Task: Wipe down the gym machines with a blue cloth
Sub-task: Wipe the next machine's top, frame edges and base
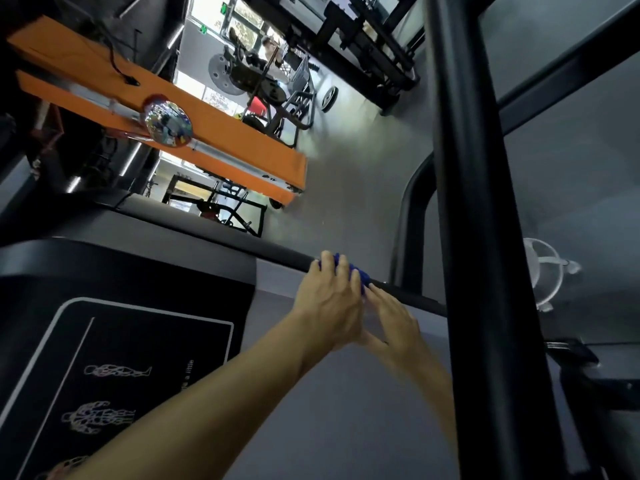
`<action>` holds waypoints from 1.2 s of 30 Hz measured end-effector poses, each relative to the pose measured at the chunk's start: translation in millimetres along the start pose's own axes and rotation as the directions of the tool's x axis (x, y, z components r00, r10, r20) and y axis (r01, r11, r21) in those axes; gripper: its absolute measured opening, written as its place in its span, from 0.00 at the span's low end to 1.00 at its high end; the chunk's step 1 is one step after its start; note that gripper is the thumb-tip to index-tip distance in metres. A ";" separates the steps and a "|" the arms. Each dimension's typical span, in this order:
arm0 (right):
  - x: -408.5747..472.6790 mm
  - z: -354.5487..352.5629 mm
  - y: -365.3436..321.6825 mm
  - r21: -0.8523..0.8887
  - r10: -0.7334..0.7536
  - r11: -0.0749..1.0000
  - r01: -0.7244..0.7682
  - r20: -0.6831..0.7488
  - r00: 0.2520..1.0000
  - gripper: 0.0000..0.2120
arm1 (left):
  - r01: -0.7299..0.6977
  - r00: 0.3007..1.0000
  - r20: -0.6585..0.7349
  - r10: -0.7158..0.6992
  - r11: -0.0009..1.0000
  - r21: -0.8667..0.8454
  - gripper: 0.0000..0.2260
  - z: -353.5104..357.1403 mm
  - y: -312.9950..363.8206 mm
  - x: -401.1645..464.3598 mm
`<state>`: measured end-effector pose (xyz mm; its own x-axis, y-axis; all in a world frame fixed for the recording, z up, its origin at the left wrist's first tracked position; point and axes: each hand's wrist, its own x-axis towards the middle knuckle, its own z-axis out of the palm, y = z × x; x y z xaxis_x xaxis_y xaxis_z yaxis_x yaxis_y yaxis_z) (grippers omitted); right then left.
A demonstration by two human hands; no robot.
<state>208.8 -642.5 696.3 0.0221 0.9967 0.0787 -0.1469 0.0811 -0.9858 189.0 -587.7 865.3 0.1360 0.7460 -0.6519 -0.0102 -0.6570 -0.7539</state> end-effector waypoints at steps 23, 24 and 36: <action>-9.2 3.1 -10.8 -0.142 0.064 0.988 -0.067 -0.029 0.998 0.48 | -0.177 0.968 -0.188 0.168 0.984 -0.034 0.22 -13.4 -13.5 3.8; -10.7 8.8 -18.3 -0.132 0.077 0.988 -0.082 -0.045 0.996 0.54 | -0.186 0.963 -0.201 0.178 0.982 -0.017 0.23 -14.5 -23.3 -3.2; -11.8 51.3 -55.2 -0.110 -0.018 0.994 -0.006 -0.222 0.975 0.46 | -0.318 0.947 0.050 0.317 0.904 0.287 0.15 -36.7 -66.1 -32.3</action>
<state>165.9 -658.2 757.4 0.2435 0.9679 0.0621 -0.0377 0.0734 -0.9966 221.7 -572.4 939.2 0.0756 0.5037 -0.8605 -0.3368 -0.7994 -0.4975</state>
